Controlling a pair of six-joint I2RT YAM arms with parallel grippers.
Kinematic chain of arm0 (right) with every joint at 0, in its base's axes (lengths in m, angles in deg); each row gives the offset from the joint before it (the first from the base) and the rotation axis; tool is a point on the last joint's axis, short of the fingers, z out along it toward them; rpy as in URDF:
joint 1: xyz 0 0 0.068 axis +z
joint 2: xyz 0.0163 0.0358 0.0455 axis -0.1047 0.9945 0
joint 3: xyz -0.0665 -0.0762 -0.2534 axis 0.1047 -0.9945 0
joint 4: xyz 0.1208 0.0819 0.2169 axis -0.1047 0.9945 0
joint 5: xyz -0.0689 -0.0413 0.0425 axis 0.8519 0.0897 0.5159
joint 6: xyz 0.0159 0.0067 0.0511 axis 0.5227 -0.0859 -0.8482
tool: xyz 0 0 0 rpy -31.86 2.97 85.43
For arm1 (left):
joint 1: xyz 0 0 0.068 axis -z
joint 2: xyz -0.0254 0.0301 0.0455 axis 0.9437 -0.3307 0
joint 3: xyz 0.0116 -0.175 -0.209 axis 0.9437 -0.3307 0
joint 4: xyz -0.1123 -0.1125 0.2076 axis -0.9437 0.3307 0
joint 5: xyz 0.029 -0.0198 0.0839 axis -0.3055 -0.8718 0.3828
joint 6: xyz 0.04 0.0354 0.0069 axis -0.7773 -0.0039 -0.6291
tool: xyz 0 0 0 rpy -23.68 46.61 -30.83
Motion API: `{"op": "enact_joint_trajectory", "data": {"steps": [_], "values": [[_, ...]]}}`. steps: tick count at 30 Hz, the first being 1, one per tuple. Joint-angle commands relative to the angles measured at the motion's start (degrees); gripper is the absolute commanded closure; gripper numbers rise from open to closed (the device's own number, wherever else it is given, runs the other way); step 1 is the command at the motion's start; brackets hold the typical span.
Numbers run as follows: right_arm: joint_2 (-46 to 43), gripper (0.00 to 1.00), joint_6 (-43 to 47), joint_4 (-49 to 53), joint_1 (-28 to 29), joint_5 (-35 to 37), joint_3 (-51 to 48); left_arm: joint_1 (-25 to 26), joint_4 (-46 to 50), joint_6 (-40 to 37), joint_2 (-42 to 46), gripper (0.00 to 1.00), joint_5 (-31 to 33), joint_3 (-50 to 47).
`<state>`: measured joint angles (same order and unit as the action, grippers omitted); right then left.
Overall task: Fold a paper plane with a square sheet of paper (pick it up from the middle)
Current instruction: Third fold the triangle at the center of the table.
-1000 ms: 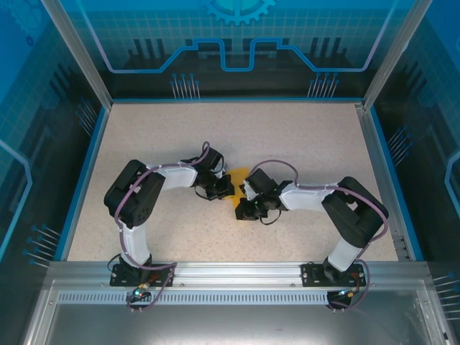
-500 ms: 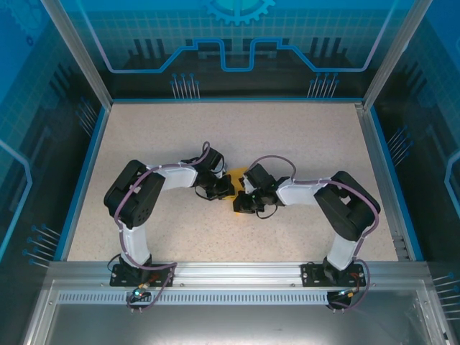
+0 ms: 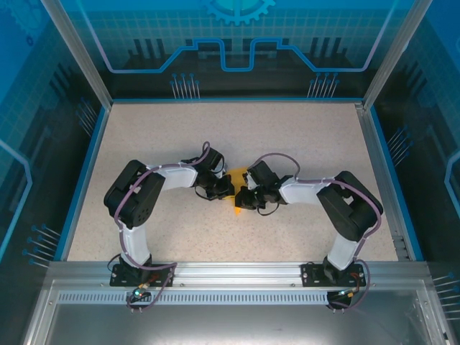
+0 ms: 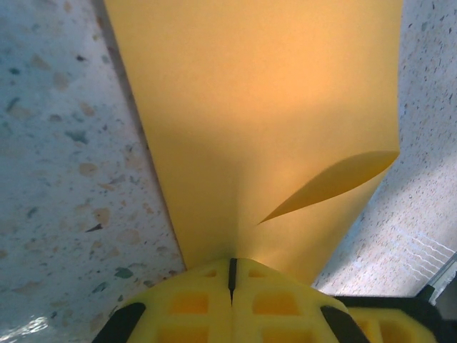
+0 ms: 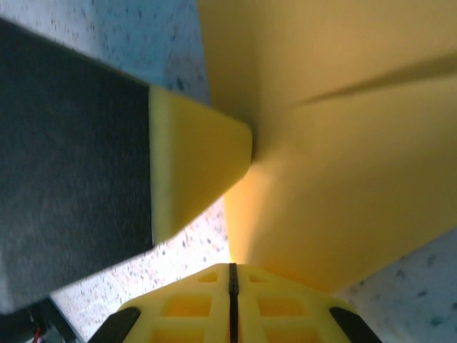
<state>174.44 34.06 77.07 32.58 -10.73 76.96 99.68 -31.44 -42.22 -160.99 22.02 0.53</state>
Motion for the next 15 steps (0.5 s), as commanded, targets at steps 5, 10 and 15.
{"op": "enact_joint_trajectory", "data": {"steps": [5, 10, 15], "values": [[3.5, 0.91, -1.6, 3.1, -0.8, 2.4, -0.2, 0.5, 8.5, 0.4, -2.4, 0.97, 6.6, -2.8], [0.1, 0.91, -1.8, 4.9, -0.9, 2.4, -5.0, 0.5, 8.7, 0.2, -2.3, 0.97, 7.2, -2.9], [-5.0, 0.91, -1.1, 6.6, -2.0, 3.0, -6.6, 0.5, 8.7, 0.0, -2.3, 0.97, 7.1, -2.6]]}}
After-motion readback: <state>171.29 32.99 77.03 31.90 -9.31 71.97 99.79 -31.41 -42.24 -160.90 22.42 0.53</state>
